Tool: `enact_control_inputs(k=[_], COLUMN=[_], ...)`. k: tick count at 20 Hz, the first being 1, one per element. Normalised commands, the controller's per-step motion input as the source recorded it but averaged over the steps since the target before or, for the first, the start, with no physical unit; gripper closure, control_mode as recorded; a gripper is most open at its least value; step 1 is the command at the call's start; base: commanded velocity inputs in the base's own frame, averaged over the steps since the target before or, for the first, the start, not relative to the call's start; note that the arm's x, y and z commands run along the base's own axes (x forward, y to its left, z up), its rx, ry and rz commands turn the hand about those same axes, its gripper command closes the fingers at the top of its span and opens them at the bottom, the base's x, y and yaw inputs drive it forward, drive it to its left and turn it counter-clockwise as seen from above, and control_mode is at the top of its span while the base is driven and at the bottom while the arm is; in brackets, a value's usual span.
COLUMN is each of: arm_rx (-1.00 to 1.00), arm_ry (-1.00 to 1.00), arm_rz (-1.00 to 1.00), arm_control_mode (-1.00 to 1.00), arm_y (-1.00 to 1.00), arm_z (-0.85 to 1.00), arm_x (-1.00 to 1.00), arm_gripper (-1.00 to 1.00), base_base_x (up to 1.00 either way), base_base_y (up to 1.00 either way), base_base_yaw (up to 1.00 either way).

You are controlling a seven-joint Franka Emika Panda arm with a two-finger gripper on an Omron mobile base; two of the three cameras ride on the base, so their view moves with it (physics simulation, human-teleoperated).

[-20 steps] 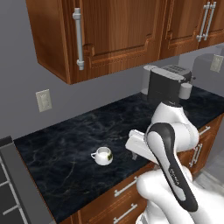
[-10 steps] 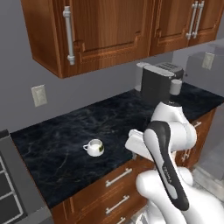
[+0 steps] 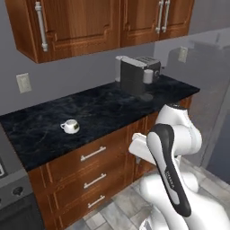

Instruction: Clear the mugs and bowl far away from the sink.

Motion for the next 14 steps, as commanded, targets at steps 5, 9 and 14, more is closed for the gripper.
enact_control_inputs(k=[5,9,14], arm_rx=[0.0,0.0,0.0], arm_ry=[0.0,0.0,0.0], arm_rz=[0.0,0.0,0.0], arm_control_mode=[1.0,1.0,1.0], arm_y=[0.0,0.0,0.0], arm_z=[0.0,0.0,0.0], arm_x=[0.0,0.0,0.0], arm_gripper=[-1.0,-1.0,-1.0], base_base_x=[-0.81,-0.61,-0.37], base_base_y=[-0.52,-0.39,-0.13], base_base_yaw=[-0.02,-0.15,-0.33])
